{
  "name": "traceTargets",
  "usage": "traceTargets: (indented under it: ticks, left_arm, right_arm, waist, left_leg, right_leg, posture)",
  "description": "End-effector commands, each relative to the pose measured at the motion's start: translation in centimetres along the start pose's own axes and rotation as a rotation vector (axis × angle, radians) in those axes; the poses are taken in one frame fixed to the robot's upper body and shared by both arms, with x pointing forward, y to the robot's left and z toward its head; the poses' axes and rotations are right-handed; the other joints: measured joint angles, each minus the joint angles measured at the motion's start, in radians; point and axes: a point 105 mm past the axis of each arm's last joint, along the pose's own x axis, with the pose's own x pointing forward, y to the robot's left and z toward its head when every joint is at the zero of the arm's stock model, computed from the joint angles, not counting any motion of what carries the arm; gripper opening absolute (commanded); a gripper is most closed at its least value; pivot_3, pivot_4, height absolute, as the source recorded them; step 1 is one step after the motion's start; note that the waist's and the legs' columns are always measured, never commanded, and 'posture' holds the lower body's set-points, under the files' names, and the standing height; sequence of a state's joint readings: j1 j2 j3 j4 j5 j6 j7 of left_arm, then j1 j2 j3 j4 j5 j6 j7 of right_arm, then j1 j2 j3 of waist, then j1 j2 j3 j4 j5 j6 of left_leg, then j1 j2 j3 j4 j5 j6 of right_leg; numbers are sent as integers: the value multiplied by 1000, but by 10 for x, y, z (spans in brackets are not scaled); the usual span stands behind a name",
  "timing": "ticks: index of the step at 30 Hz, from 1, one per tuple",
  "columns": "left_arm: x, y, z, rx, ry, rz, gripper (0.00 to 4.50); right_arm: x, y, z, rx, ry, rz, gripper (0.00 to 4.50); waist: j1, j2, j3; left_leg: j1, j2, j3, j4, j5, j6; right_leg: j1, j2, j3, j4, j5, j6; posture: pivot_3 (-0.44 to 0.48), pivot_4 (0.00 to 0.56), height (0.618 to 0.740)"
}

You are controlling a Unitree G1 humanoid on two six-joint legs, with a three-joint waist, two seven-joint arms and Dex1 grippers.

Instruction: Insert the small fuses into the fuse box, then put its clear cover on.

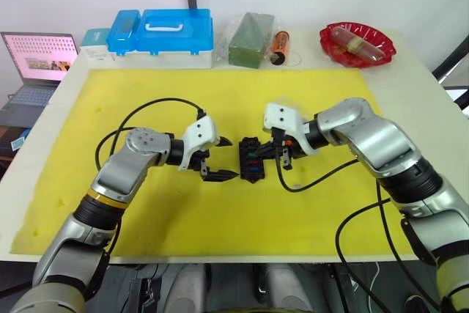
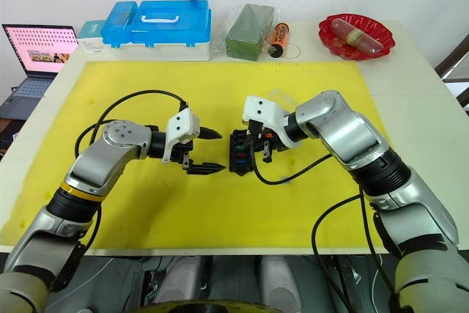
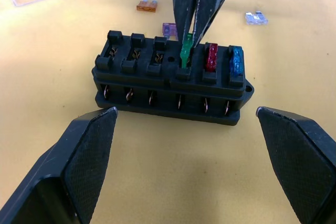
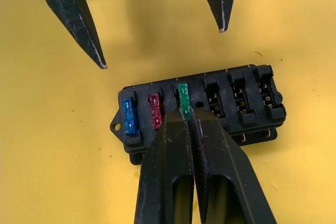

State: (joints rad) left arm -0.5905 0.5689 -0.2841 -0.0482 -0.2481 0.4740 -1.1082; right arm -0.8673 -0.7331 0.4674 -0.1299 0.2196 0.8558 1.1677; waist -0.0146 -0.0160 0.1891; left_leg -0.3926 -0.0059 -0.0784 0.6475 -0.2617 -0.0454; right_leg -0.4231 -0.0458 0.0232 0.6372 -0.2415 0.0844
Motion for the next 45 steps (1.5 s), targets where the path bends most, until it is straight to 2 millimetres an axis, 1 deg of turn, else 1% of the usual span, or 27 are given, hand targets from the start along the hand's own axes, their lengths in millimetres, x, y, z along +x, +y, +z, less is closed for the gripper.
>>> traceTargets:
  ticks: [1,4,12,17,23,27,29,36,40,43,45]
  left_arm:
    - [-5,4,13,44,-31,22,4460]
    - [-5,5,13,46,-30,24,4460]
    - [-5,5,13,42,-33,34,4460]
    - [-4,5,11,39,-35,42,4460]
    - [-5,8,9,41,-32,49,4460]
    - [-6,8,7,42,-29,52,4500]
    - [-7,9,7,40,-29,54,4500]
    - [-7,9,4,33,-26,57,4500]
    - [-6,9,4,32,-27,56,4500]
    - [-8,11,3,30,-25,59,4500]
    - [-9,11,2,29,-22,58,4500]
  right_arm:
    - [0,-1,3,-39,6,-1,0]
    - [1,-3,-1,-52,32,-6,0]
    - [7,-4,-3,-76,57,4,0]
    - [14,-5,-8,-76,79,10,0]
    - [13,-7,-3,-72,66,3,0]
    - [10,-7,3,-70,54,3,1095]
    - [7,-8,9,-62,31,-2,1683]
    - [-2,-8,27,-67,-23,-9,1683]
    - [-5,-8,33,-64,-51,-11,1683]
    - [-7,-5,34,-59,-75,-10,1683]
    - [-7,-3,34,-41,-106,-8,1273]
  waist:
    - [0,0,0]
    - [0,0,0]
    - [-1,0,0]
    - [-2,-1,-1]
    - [-6,0,-1]
    - [-4,0,-1]
    - [-3,0,-1]
    - [-3,0,-1]
    - [-3,0,-1]
    - [-3,0,-1]
    - [-3,0,-1]
  left_leg:
    - [0,0,0,0,0,0]
    - [0,0,0,0,0,0]
    - [2,0,0,1,0,0]
    - [3,0,0,1,0,0]
    - [4,0,0,1,0,0]
    - [4,0,0,2,0,0]
    - [4,0,0,2,0,0]
    - [3,-1,0,2,0,0]
    - [3,-1,0,2,0,0]
    - [3,-1,0,2,0,0]
    - [3,-1,0,2,0,0]
  right_leg:
    - [0,0,0,0,0,0]
    - [0,0,0,1,0,0]
    - [0,0,0,4,0,0]
    - [0,0,0,7,0,0]
    - [0,0,1,9,0,-1]
    - [0,0,1,9,0,-1]
    - [0,0,1,9,0,-1]
    - [0,0,1,9,0,-1]
    - [0,0,1,9,0,-1]
    - [0,0,1,9,0,-1]
    - [0,0,1,9,0,-1]
  posture:
    - [0,150,740]
    - [0,150,740]
    - [0,150,740]
    - [0,150,740]
    - [0,150,740]
    - [0,150,740]
    - [0,150,740]
    - [0,150,740]
    - [0,150,740]
    - [0,150,740]
    - [0,150,740]
